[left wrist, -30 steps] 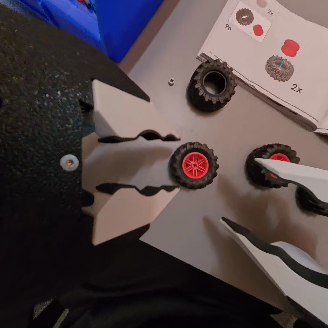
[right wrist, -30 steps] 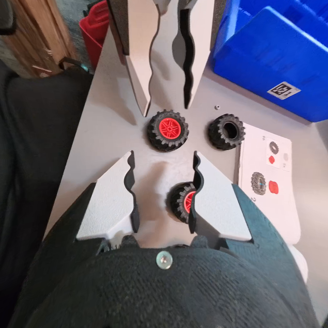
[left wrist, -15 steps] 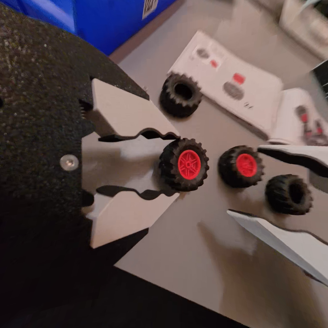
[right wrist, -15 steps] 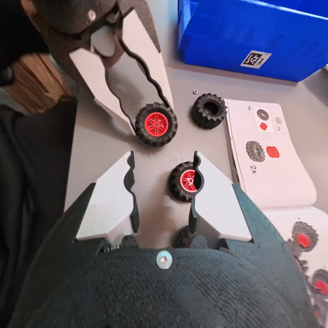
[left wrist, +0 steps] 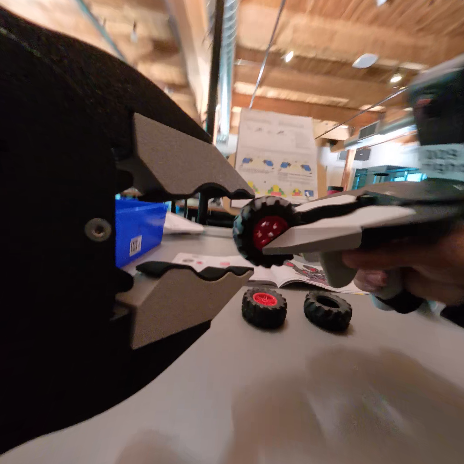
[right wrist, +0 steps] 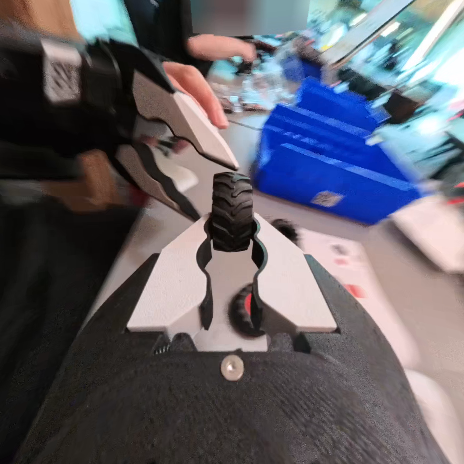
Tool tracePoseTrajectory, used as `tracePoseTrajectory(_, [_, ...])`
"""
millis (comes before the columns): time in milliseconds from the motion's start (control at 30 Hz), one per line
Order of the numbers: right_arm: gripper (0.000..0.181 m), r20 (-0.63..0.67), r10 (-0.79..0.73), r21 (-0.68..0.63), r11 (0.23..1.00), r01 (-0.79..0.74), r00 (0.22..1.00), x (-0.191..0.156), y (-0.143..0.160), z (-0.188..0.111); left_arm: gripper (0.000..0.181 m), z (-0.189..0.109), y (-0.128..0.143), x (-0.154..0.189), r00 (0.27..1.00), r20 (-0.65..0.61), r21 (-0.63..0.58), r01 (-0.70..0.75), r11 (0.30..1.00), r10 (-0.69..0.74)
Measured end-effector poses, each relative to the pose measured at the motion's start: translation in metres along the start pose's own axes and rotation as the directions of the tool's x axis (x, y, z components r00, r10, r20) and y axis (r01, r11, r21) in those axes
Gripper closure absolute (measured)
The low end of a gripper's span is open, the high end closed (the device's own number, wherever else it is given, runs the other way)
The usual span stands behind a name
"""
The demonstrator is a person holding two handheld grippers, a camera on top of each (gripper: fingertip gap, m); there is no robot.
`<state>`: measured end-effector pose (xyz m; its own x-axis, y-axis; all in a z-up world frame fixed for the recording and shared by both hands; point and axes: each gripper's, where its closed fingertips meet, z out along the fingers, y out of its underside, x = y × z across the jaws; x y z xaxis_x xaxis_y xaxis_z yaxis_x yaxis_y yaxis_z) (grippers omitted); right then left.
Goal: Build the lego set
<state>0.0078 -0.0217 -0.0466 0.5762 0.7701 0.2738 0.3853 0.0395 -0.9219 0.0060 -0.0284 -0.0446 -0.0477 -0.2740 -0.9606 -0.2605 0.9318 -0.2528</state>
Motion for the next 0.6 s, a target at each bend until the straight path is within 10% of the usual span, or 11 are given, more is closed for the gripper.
tracePoseTrajectory(67, [0.156,-0.216,-0.307,-0.036,0.951,0.306,0.927,0.014,-0.008,-0.009,0.127,-0.004,-0.001,0.001,0.966,-0.061,0.03,0.253,0.967,-0.251])
tracePoseTrajectory(133, [0.156,-0.369,-0.625,-0.187,0.775,0.604,0.688,0.019,-0.014,-0.018,0.126,-0.006,-0.001,0.0,0.864,-0.122,0.032,0.496,0.868,-0.489])
tracePoseTrajectory(267, [0.157,-0.342,-0.865,-0.423,0.492,0.761,0.369,0.011,-0.008,-0.015,0.124,-0.006,-0.006,-0.01,0.558,-0.234,0.028,0.822,0.568,-0.796])
tracePoseTrajectory(433, [0.157,-0.343,-0.88,-0.407,0.454,0.793,0.328,0.001,-0.014,-0.012,0.107,-0.002,-0.018,-0.009,0.232,-0.388,-0.072,0.957,0.28,-0.892])
tracePoseTrajectory(600, [0.157,-0.35,-0.864,-0.333,0.475,0.815,0.361,-0.012,-0.018,-0.005,0.114,0.004,-0.025,0.004,0.223,-0.44,-0.131,0.942,0.308,-0.87])
